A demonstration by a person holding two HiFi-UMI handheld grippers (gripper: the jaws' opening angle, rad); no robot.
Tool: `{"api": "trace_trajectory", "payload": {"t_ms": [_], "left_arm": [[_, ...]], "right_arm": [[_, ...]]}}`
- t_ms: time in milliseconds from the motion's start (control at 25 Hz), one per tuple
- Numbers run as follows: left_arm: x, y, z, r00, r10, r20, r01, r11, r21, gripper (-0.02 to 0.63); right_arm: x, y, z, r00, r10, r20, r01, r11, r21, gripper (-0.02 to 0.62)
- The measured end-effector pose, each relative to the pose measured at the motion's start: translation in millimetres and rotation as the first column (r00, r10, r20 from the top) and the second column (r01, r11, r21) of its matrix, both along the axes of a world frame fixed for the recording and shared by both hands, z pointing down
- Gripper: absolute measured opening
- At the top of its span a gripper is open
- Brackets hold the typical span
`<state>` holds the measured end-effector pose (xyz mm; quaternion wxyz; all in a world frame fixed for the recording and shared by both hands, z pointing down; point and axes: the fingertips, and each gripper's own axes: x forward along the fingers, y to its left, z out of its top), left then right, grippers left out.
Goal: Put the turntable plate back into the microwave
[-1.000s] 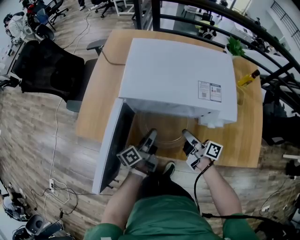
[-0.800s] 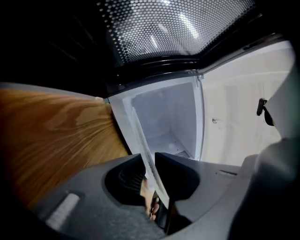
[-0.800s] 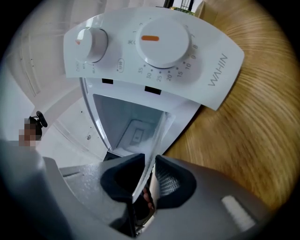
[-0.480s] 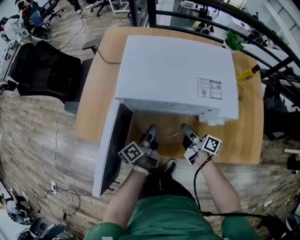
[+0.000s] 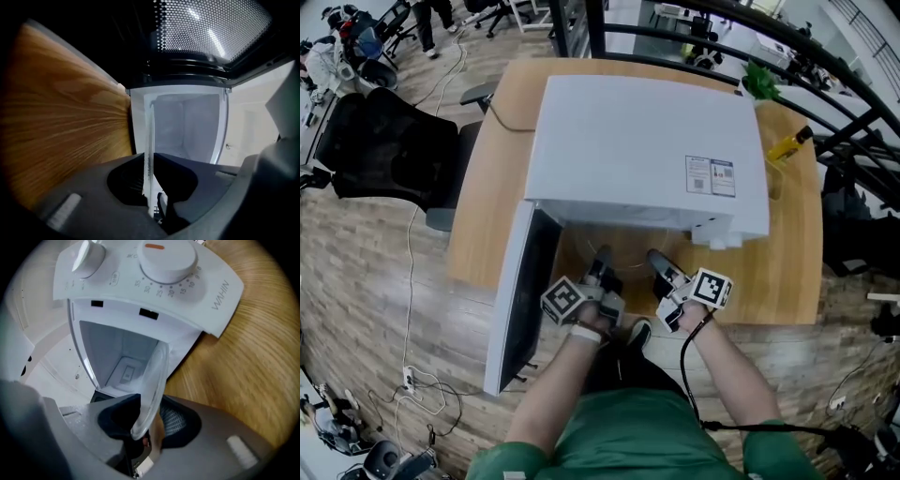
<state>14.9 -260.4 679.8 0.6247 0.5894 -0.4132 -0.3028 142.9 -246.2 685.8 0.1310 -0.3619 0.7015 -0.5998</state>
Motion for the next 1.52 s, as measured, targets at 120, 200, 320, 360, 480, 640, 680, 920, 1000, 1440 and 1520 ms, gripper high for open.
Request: {"api": "trace_trajectory", "payload": {"t_ms": [120,200,320,360,480,640,680,920,1000,1440,1520], "left_arm": [[-1,-3,1,1.0,-0.006,-0.003,0.006,1.0,-0.004,0.043],[-1,-3,1,1.0,-0.005,0.001,0.005,1.0,-0.005,0.044],[-1,-5,1,1.0,-0.004,0.007,0.004,1.0,-0.009,0.044],[-1,-5,0,1.0,-0.003,0.01,0.003,1.0,-0.008,0.046],[1,-9,-1,1.0,0.003,0.023,-0.003,1.0,-0.007,0.048],[2,-11,3,0.998,0.036,0.045,-0.035,0.999,-0.03,0.061],[2,-10,3,0.997,0.048,0.056,-0.047,0.998,-0.032,0.066],[1,1,5,0.989,0.098,0.109,-0.095,0.995,-0.035,0.129],[3,7,2,0.988,0.109,0.108,-0.106,0.994,-0.035,0.127],[17,4,-2,0.982,0.146,0.122,-0.139,0.988,-0.068,0.049],[17,0,-3,0.983,0.141,0.115,-0.134,0.989,-0.066,0.044]], "right_arm": [[-20,15,-4,0.999,-0.013,0.029,0.014,0.999,-0.03,0.133],[-33,21,-10,0.998,-0.028,0.056,0.029,0.999,-0.023,0.133],[-49,29,-15,0.995,-0.058,0.08,0.06,0.998,-0.016,0.134],[-51,31,-14,0.995,-0.063,0.072,0.065,0.997,-0.03,0.133],[-49,34,-2,0.999,-0.043,0.02,0.045,0.994,-0.101,0.114],[-49,29,-2,0.998,0.012,0.065,-0.003,0.991,-0.131,0.059],[-50,28,-4,0.996,0.023,0.085,-0.012,0.991,-0.134,0.057],[-45,13,-3,0.988,0.092,0.126,-0.07,0.984,-0.164,0.046],[-46,7,-3,0.987,0.096,0.127,-0.074,0.984,-0.164,0.046],[-46,-14,-1,0.991,0.097,0.091,-0.081,0.984,-0.16,0.052],[-46,-17,-3,0.994,0.081,0.068,-0.071,0.988,-0.14,0.061]]}}
